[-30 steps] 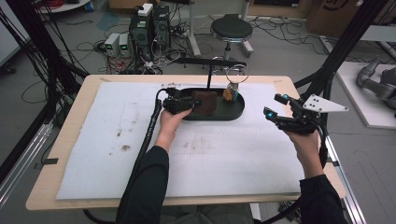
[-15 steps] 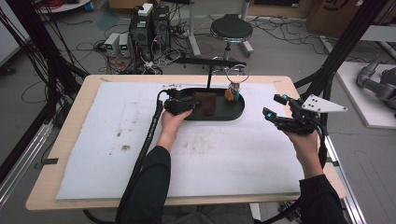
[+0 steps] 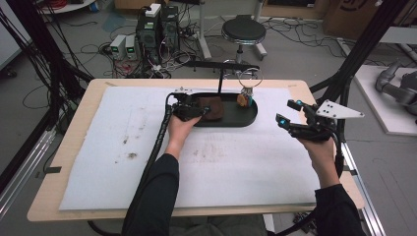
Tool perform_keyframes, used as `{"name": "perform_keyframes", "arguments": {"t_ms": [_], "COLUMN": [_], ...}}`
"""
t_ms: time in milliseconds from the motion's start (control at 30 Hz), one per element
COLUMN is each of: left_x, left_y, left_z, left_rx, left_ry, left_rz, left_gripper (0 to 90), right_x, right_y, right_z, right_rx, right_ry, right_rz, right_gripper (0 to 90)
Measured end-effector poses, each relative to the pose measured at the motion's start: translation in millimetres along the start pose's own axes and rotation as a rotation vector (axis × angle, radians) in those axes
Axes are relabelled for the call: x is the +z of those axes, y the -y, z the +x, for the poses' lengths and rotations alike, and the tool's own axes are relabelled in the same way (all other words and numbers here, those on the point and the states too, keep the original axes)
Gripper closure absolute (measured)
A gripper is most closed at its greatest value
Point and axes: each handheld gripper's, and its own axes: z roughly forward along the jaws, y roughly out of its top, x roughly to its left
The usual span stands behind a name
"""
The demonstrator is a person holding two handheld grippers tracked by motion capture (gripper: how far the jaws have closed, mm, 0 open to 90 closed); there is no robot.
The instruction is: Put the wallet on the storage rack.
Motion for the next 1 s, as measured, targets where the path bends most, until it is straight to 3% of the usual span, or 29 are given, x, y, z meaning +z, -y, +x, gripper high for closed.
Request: {"name": "perform_keyframes", "arguments": {"t_ms": [167, 300, 467, 600, 800, 1000], "left_x": [-3.6, -9.1, -19.9, -30.5, -56.8, -95.7], "left_y": [-2.9, -5.7, -12.2, -18.2, -23.5, -17.5], "left_z": [-2.2, -1.4, -5.8, -14.7, -35.0, -44.4], "left_rx": [0.042, 0.047, 0.102, 0.158, 0.288, 0.286], "left_ry": [-0.053, -0.070, -0.107, -0.112, -0.122, -0.071], "left_rz": [-0.002, -0.013, -0.015, -0.019, 0.000, -0.016], "left_gripper": [38.0, 36.5, 32.9, 31.7, 30.6, 30.1], "right_x": [0.6, 0.9, 1.8, 1.3, 1.2, 6.0], "right_y": [0.1, 0.2, 0.3, 0.6, 1.9, 3.0], "right_z": [0.1, 0.2, 0.3, -0.2, -2.7, -3.2], "right_rx": [-0.003, -0.004, -0.010, -0.007, 0.002, 0.005], "right_ry": [0.001, 0.000, 0.002, 0.005, 0.009, 0.008], "right_rz": [0.005, 0.005, 0.008, 0.012, 0.023, 0.046], "right_gripper": [30.6, 30.6, 30.6, 30.6, 30.5, 30.2]}}
